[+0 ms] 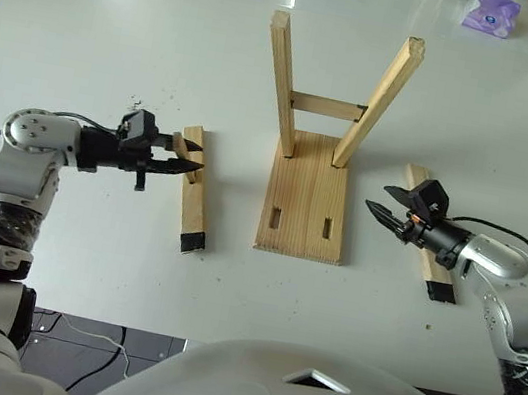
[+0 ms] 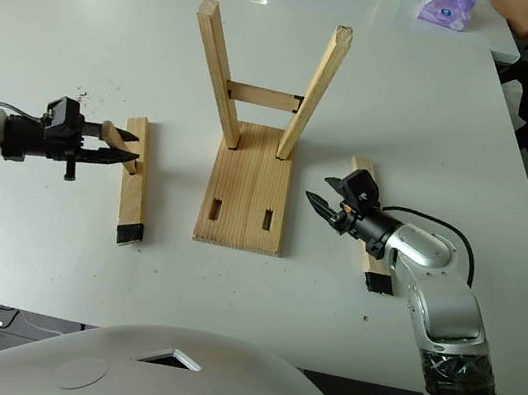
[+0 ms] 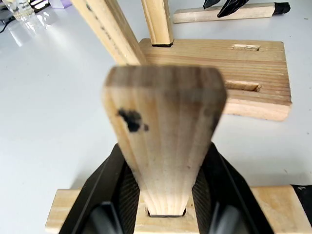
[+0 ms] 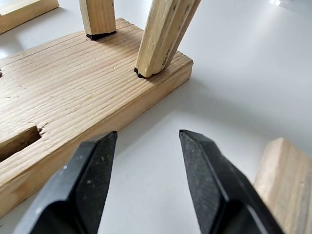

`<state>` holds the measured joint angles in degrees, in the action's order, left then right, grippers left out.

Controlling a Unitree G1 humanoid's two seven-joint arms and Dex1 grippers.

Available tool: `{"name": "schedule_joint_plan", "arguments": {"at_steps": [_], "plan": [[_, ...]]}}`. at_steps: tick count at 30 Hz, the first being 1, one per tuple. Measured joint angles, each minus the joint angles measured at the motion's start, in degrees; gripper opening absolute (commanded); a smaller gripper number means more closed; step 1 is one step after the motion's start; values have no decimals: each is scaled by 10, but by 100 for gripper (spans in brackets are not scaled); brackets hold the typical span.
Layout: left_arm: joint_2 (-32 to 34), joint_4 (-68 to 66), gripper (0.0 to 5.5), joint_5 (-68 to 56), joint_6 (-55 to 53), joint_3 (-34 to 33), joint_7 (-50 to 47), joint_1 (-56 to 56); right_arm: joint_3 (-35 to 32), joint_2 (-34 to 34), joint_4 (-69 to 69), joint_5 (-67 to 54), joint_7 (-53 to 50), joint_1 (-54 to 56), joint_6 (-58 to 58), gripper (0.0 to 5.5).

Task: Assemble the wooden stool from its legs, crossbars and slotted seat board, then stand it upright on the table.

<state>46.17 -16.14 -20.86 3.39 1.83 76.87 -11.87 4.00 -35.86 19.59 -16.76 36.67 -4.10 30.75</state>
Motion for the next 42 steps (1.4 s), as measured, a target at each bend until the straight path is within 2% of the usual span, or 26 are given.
{"name": "schedule_joint_plan", "arguments": {"at_steps": [18, 26, 39, 40, 42], "plan": [[-40, 12, 131, -52, -37, -19, -58, 35, 5, -4, -11, 24, 19, 4, -12, 235], [-42, 40, 131, -50, 28, -18, -79, 78, 4, -7, -10, 31, 25, 4, -12, 235], [-41, 11, 131, -51, 100, -8, -79, 82, 3, -7, -10, 39, 24, 4, -12, 235], [-41, 6, 167, -52, 104, -8, -80, 82, 3, -7, -10, 41, 24, 4, -12, 235], [-37, -27, 200, -17, 100, 5, -89, 89, 3, -7, -11, 42, 25, 5, -12, 235]]}}
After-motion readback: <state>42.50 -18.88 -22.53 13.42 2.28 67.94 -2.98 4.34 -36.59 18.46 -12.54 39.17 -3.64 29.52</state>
